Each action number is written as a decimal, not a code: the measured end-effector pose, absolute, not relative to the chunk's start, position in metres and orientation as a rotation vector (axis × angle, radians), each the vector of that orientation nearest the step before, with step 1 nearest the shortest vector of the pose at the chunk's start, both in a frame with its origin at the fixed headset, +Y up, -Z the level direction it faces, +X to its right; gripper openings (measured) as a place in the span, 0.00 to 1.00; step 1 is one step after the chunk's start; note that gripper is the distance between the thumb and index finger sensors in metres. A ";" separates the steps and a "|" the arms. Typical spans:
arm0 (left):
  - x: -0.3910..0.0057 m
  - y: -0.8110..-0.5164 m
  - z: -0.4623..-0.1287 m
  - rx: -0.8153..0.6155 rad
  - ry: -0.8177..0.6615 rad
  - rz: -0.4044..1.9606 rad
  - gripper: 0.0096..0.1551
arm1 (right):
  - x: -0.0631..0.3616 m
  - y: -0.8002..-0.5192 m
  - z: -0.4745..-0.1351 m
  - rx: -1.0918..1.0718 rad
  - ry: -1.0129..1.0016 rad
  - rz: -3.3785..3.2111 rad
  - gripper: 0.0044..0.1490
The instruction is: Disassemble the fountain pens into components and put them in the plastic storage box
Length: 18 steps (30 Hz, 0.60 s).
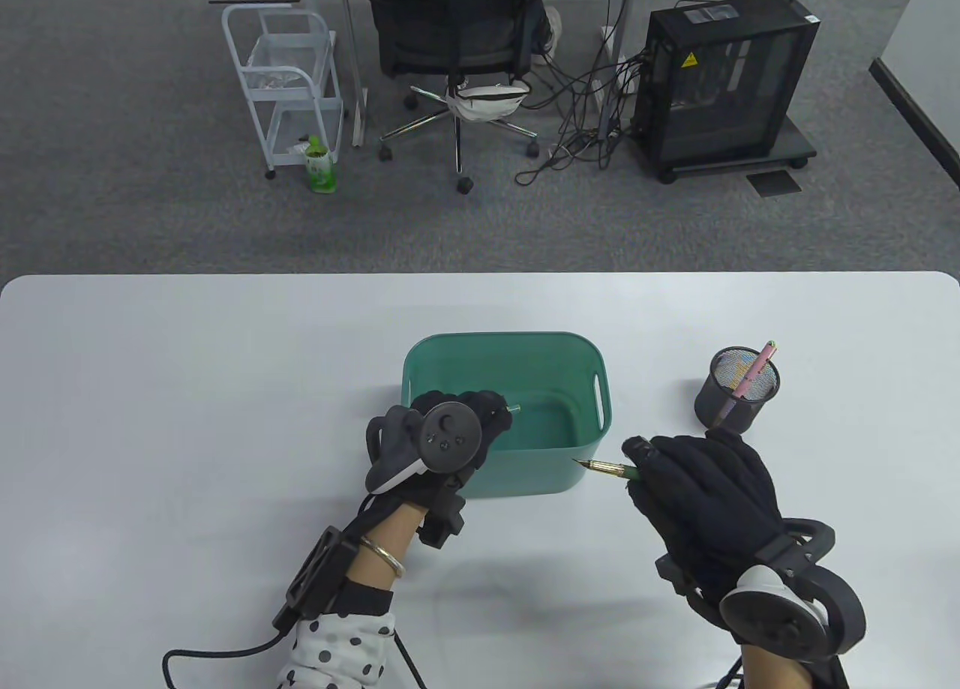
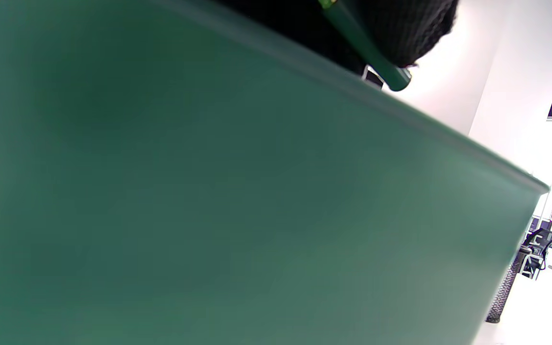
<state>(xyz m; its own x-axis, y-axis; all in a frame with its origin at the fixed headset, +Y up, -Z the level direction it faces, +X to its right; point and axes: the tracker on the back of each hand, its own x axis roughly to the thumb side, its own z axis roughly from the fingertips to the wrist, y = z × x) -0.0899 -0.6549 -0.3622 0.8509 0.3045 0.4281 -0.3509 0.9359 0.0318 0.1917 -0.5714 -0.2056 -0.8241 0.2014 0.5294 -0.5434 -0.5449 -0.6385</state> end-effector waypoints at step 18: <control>-0.090 -0.658 -0.356 0.111 -0.440 0.295 0.30 | 0.191 -0.571 -0.206 0.561 -1.170 2.380 0.27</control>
<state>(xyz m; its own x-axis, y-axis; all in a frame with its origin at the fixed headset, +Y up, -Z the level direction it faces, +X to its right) -0.0904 -0.6585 -0.3558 0.8630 0.2573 0.4348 -0.3051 0.9514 0.0426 0.1905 -0.5705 -0.2059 -0.8271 0.1957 0.5269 -0.5368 -0.5531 -0.6371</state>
